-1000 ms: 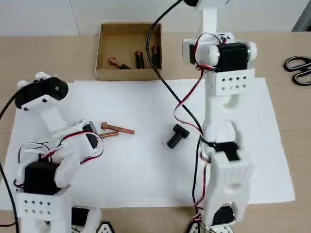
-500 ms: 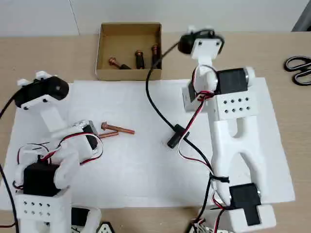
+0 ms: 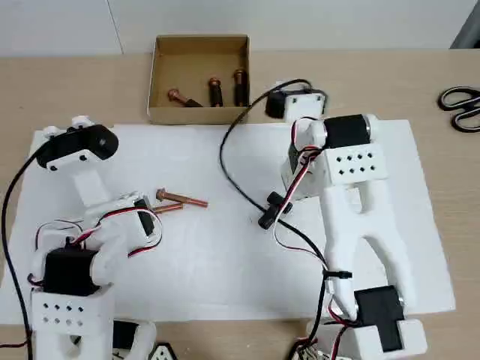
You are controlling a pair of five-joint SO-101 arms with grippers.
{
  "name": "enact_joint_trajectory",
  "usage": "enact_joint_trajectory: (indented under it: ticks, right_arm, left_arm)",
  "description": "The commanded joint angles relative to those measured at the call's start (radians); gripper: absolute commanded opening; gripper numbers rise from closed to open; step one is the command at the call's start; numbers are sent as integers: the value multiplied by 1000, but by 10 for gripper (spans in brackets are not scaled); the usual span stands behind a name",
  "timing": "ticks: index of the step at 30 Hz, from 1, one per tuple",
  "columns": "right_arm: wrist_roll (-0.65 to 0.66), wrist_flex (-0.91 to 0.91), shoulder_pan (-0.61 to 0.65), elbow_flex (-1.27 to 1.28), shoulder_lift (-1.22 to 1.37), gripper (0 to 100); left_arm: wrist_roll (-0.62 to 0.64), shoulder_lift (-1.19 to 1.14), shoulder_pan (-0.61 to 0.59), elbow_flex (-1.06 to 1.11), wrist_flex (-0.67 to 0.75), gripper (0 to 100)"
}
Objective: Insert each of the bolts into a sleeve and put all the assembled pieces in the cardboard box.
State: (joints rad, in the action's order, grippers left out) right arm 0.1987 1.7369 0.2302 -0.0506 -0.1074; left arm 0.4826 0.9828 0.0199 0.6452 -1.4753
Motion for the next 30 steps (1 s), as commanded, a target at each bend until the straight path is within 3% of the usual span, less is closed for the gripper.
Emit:
enact_joint_trajectory:
  ticks: [1, 10, 30]
  right_arm:
    - [152, -19, 13, -3, -28, 174]
    - [273, -82, 18, 60, 93, 173]
    - [239, -476, 51, 285, 111, 172]
  left_arm:
    - [-8, 12, -3, -5, -2, 6]
    - [-8, 12, -3, -5, -8, 6]
    - [-8, 12, -5, -7, -8, 6]
